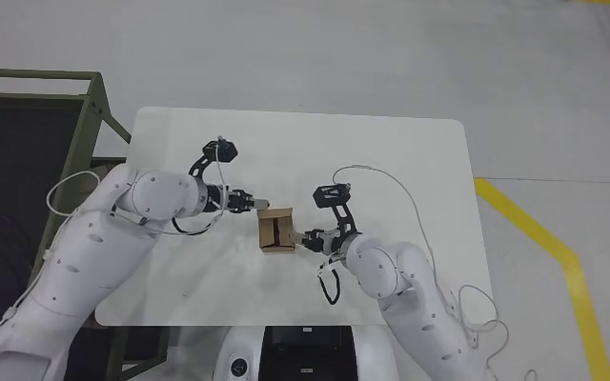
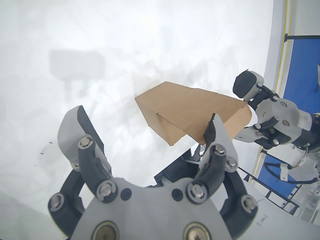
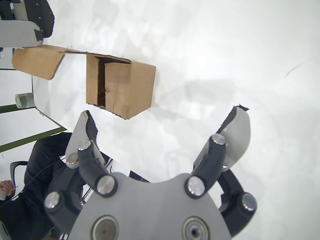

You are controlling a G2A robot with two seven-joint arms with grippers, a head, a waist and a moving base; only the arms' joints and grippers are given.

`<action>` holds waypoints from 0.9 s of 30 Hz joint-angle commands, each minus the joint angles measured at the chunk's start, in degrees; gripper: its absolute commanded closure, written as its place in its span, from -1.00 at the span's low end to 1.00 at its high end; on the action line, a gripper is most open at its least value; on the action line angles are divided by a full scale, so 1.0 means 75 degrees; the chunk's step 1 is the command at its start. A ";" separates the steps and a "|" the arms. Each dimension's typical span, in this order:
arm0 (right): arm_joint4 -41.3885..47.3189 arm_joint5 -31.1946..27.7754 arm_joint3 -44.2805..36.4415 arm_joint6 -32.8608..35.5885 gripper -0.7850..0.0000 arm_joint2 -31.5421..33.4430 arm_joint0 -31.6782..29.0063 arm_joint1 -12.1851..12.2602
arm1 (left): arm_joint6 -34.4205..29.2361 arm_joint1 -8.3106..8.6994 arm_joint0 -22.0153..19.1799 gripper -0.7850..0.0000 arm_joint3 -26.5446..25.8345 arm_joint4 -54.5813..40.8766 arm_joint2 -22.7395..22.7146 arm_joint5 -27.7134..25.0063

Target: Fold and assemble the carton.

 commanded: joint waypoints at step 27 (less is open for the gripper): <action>-0.0535 -0.0995 -0.0561 -0.0560 -1.00 0.0082 -0.0654 0.0213 | -0.0046 -0.0045 0.0358 -1.00 -0.0362 0.0955 0.0314 -0.0506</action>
